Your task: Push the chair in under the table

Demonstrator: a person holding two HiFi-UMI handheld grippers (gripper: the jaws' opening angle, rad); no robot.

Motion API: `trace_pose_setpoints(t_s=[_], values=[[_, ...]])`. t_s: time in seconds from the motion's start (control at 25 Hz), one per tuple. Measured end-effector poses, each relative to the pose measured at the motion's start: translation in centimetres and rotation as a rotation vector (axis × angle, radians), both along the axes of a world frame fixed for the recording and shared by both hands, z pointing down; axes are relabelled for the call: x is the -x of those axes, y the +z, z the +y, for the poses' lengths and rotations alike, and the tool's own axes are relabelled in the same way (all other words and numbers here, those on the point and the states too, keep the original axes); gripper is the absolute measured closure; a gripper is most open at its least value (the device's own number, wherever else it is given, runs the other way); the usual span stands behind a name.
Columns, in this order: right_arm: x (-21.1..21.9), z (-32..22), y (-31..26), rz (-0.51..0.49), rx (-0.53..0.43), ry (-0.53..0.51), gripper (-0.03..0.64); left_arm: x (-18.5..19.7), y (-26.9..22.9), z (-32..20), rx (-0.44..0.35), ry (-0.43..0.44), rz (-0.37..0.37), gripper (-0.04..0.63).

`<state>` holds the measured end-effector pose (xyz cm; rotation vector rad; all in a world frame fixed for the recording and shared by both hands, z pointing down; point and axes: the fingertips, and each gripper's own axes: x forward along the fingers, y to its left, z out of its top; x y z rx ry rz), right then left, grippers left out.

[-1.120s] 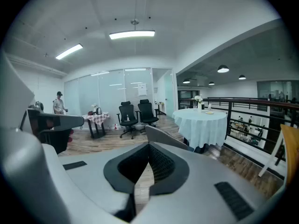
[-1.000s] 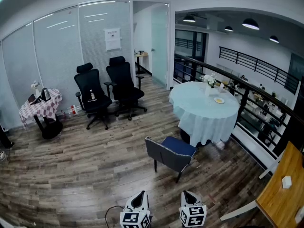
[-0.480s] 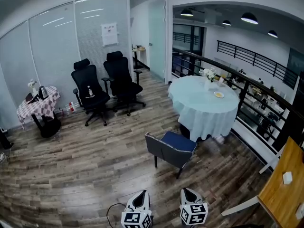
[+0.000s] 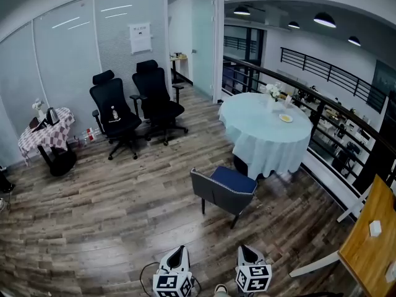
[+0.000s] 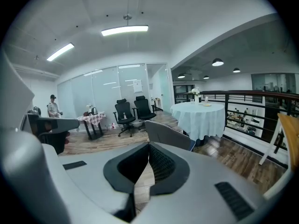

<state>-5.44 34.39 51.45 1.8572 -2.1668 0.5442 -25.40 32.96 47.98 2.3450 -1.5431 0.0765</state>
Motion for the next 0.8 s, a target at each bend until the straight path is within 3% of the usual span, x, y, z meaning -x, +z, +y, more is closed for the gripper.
trace_pose_setpoints(t_s=[0.48, 0.8], values=[[-1.3, -9.0, -0.2, -0.005, 0.008, -0.010, 0.600, -2.4, -0.9, -7.6, -0.008, 0.022, -0.039, 0.592], [-4.1, -15.4, -0.7, -0.002, 0.012, -0.042, 0.600, -5.6, -2.1, -14.0, -0.052, 0.009, -0.014, 0.592]])
